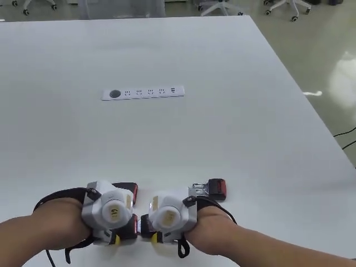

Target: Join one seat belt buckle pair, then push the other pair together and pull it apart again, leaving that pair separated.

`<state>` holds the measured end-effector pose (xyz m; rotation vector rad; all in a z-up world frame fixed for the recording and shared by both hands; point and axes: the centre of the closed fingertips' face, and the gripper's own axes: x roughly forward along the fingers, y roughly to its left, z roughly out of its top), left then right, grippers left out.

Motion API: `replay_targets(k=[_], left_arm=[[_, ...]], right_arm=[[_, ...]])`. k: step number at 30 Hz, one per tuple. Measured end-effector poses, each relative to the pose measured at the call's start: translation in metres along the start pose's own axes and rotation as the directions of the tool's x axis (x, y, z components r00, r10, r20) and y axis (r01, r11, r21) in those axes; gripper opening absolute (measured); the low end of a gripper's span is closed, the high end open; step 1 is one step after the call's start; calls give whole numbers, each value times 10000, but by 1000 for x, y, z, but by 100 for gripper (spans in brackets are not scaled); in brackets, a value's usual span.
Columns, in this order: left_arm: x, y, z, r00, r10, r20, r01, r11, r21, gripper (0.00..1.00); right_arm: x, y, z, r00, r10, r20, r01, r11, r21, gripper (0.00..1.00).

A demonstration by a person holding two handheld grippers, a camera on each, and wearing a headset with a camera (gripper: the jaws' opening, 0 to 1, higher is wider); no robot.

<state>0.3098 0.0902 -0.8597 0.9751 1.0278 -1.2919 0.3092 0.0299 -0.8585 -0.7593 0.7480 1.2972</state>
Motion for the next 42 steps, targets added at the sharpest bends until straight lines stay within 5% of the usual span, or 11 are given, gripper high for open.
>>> replay_targets(k=[9, 11, 15, 24, 27, 29, 35, 42], left_arm=[[-26, 10, 2, 9980, 572, 279, -564, 9979, -304, 45], [-33, 15, 11, 9944, 794, 702, -769, 9963, -385, 49], [-41, 32, 17, 9889, 1200, 879, -1168, 9923, -403, 48], [-42, 82, 9, 9762, 2047, 710, -2041, 9788, -159, 54], [-34, 87, 7, 9807, 1867, 574, -1863, 9824, -122, 58], [-30, 89, -2, 9856, 1692, 74, -1694, 9842, 516, 60], [-22, 98, -2, 9875, 1567, 140, -1571, 9869, 375, 65], [-12, 95, -13, 9924, 1221, -172, -1215, 9921, 317, 57]], right_arm=[[-22, -3, -2, 9996, -172, 242, 158, 9982, 581, 41], [-32, -8, 0, 9985, -348, 428, 321, 9975, 626, 40], [-48, -25, -3, 9947, -777, 681, 731, 9950, 681, 40], [-78, -77, -59, 9842, -1768, -69, 1768, 9814, 754, 46], [-89, -91, -79, 9802, -1961, -281, 1978, 9761, 901, 47], [-95, -98, -93, 9774, -2066, -441, 2101, 9723, 1029, 47], [-103, -106, -127, 9779, -1902, -862, 1999, 9721, 1225, 45], [-99, -104, -140, 9806, -1600, -1135, 1713, 9803, 981, 42]])
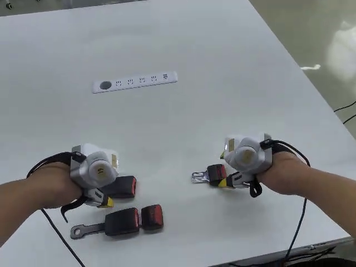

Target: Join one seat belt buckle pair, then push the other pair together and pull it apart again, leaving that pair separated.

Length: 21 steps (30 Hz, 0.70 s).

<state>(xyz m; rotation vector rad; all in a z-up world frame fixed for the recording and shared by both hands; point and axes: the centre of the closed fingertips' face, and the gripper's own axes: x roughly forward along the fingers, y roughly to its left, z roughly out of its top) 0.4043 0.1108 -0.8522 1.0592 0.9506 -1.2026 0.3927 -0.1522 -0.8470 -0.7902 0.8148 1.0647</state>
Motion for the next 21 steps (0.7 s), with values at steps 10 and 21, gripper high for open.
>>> replay_targets(k=[10, 21], left_arm=[[6, -4, 2, 9999, -86, 80, 86, 10000, 19, 33], [7, -7, 1, 9996, -272, -16, 271, 9995, -154, 32]], right_arm=[[6, 4, 5, 9995, 284, 122, -282, 9994, -177, 33], [9, 7, 7, 9994, 358, 21, -357, 9990, -272, 33]])
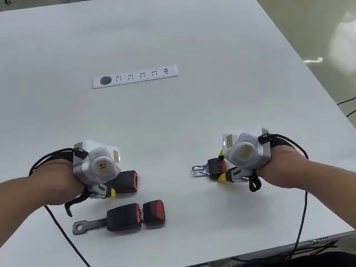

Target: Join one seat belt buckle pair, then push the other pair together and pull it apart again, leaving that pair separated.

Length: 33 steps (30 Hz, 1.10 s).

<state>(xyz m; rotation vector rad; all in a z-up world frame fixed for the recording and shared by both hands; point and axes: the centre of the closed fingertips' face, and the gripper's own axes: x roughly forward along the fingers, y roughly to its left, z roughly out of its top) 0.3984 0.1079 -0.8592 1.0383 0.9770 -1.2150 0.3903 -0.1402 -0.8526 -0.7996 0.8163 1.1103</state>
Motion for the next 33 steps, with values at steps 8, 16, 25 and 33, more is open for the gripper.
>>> replay_targets(k=[8, 16, 25, 33], left_arm=[[1, -1, 0, 9998, -46, -203, 43, 9999, -145, 32], [0, -2, -1, 10000, 9, -54, -10, 9998, -176, 32], [0, -1, 0, 10000, -30, 8, 30, 9999, -167, 32], [0, 0, -1, 10000, -45, -47, 45, 9998, -167, 32]], right_arm=[[11, 9, 24, 9997, 103, 201, -102, 9999, -53, 32], [29, 21, 61, 9983, 262, 522, -250, 9994, -239, 32], [50, 31, 105, 9957, 374, 846, -343, 9987, -378, 32], [62, 35, 126, 9936, 532, 995, -468, 9967, -661, 32]])
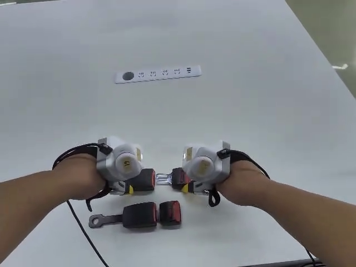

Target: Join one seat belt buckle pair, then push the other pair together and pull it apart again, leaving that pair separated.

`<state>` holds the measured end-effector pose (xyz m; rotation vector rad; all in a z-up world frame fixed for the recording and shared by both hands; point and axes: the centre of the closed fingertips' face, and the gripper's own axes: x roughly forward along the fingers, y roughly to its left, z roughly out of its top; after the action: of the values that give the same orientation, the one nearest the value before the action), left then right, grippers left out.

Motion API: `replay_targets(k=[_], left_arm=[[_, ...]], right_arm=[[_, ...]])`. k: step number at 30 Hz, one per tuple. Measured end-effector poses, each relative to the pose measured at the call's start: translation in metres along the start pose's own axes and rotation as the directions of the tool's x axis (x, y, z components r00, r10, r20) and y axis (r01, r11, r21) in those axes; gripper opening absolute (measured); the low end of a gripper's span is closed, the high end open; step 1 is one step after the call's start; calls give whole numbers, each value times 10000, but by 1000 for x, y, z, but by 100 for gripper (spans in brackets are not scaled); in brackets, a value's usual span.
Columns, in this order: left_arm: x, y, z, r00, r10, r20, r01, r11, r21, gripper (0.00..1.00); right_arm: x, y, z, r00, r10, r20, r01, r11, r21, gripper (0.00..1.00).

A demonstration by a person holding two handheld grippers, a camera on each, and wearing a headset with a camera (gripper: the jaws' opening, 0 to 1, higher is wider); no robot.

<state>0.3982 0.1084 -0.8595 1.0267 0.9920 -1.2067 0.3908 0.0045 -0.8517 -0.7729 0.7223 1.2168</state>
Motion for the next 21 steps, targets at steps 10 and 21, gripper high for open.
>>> replay_targets(k=[10, 21], left_arm=[[1, 1, 0, 10000, -60, -67, 60, 10000, -34, 32], [0, 1, 0, 9998, -166, 92, 165, 9997, 155, 31]], right_arm=[[1, 1, 5, 10000, -4, 43, 5, 9999, -136, 32], [10, -1, 15, 10000, 76, 21, -76, 9999, -98, 30]])
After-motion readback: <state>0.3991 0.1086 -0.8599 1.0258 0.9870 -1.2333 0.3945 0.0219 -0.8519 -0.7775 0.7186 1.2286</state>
